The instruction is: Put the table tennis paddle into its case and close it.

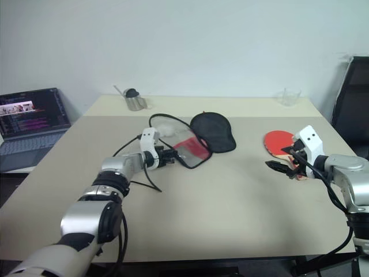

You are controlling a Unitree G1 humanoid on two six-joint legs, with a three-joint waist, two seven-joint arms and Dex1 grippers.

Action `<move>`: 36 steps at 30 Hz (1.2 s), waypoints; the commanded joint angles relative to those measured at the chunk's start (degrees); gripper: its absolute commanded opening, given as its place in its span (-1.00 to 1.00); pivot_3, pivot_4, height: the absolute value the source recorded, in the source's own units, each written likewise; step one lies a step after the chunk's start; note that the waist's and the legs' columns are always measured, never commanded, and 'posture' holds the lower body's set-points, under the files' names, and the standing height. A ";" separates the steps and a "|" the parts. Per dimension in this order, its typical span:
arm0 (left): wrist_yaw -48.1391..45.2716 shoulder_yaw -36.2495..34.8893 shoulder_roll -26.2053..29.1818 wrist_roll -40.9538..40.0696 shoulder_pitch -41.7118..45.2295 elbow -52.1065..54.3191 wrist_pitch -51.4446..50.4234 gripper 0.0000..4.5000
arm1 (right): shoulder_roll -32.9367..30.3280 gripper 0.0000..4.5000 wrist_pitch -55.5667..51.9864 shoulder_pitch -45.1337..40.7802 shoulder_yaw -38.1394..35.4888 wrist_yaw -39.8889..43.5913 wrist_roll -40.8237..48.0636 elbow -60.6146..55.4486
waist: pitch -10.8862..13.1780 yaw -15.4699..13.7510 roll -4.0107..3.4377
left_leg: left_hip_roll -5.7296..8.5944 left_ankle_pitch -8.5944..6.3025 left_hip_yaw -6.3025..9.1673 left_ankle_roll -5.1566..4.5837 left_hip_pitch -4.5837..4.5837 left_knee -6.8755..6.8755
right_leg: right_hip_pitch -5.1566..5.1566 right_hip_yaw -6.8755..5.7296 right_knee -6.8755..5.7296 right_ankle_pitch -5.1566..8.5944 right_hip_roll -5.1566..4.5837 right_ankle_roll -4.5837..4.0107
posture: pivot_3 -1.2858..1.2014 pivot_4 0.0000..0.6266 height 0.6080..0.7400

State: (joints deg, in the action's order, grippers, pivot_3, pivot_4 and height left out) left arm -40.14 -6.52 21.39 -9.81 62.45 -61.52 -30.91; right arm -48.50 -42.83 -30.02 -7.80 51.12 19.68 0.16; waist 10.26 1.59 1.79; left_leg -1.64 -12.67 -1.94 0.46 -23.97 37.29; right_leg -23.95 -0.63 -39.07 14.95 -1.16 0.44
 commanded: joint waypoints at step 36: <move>-45.34 17.91 9.14 12.36 2.32 1.15 16.57 -0.98 | -1.04 1.00 -0.82 4.55 -4.50 -3.34 3.16 -5.56 | 0.00 0.04 0.00 | -0.01 -0.01 0.01 -0.03 -0.05 -0.02 | -0.03 0.03 0.03 0.04 0.04 0.05 | 0.03 -0.52 1.00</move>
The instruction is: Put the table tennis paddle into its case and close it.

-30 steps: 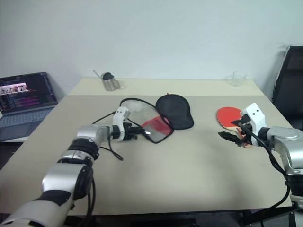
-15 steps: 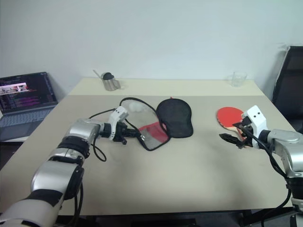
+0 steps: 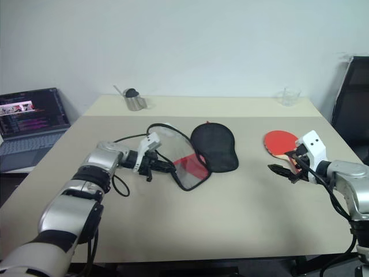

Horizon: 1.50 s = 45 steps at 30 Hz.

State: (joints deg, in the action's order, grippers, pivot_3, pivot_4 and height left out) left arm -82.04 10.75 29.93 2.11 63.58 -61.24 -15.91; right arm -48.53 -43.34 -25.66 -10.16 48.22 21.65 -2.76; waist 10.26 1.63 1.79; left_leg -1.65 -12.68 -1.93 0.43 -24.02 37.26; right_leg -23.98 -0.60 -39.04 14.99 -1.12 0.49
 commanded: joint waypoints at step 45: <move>9.35 -6.71 9.43 1.17 1.98 1.76 6.64 0.83 | 4.36 1.00 -9.93 -10.48 -6.90 -25.31 -3.77 9.85 | 0.00 0.10 0.00 | -0.07 0.02 -0.04 -0.01 0.01 0.03 | -0.04 0.02 -0.07 -0.03 -0.03 -0.04 | 0.03 -0.52 1.00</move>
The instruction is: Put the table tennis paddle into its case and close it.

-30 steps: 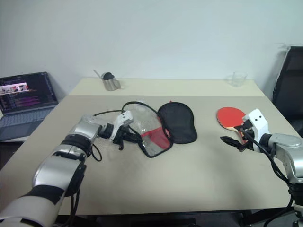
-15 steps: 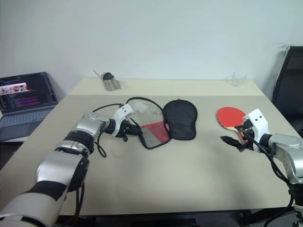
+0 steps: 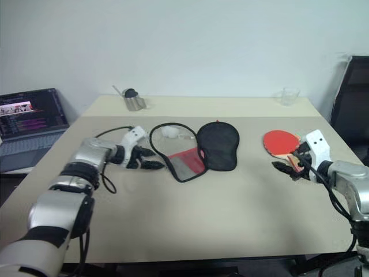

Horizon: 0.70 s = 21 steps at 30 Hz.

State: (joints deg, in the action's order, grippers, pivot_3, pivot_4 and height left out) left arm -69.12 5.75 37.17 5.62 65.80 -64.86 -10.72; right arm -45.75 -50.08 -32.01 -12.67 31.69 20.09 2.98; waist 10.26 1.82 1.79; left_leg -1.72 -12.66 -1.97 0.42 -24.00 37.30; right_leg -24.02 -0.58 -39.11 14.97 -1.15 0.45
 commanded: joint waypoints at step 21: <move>-15.15 -4.78 7.35 -19.90 -18.77 44.17 -12.20 0.83 | 12.05 1.00 -3.10 -13.09 -1.17 -20.20 -8.57 28.51 | 0.00 0.03 -0.01 | 0.00 0.03 0.00 -0.05 0.00 -0.13 | -0.04 0.12 -0.01 -0.04 0.01 -0.10 | 0.03 -0.52 1.00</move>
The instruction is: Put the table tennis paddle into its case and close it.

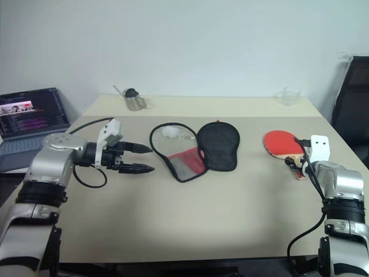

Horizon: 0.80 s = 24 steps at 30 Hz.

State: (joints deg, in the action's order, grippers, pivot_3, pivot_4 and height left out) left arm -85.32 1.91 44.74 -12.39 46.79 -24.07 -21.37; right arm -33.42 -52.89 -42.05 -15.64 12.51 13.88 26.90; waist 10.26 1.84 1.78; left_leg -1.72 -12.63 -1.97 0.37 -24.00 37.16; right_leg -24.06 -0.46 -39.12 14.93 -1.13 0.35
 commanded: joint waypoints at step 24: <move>6.37 -0.17 -1.54 -3.42 -0.46 6.45 -4.52 0.84 | 3.18 -0.45 13.06 -10.83 0.61 0.68 -1.49 17.83 | -0.07 1.39 0.13 | -0.07 0.26 -0.07 -0.26 0.17 -0.06 | 0.06 0.14 0.05 -0.28 0.14 -0.13 | 0.03 -0.52 1.00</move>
State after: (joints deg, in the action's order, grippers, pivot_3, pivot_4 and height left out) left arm -79.31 2.36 42.64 -14.90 46.05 -19.92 -25.84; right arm -30.24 -39.42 -50.94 -14.50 12.48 11.51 48.27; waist 10.19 3.23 1.90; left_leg -1.80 -12.37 -2.05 0.11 -23.84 37.10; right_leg -24.01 -0.32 -39.07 14.64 -1.01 0.22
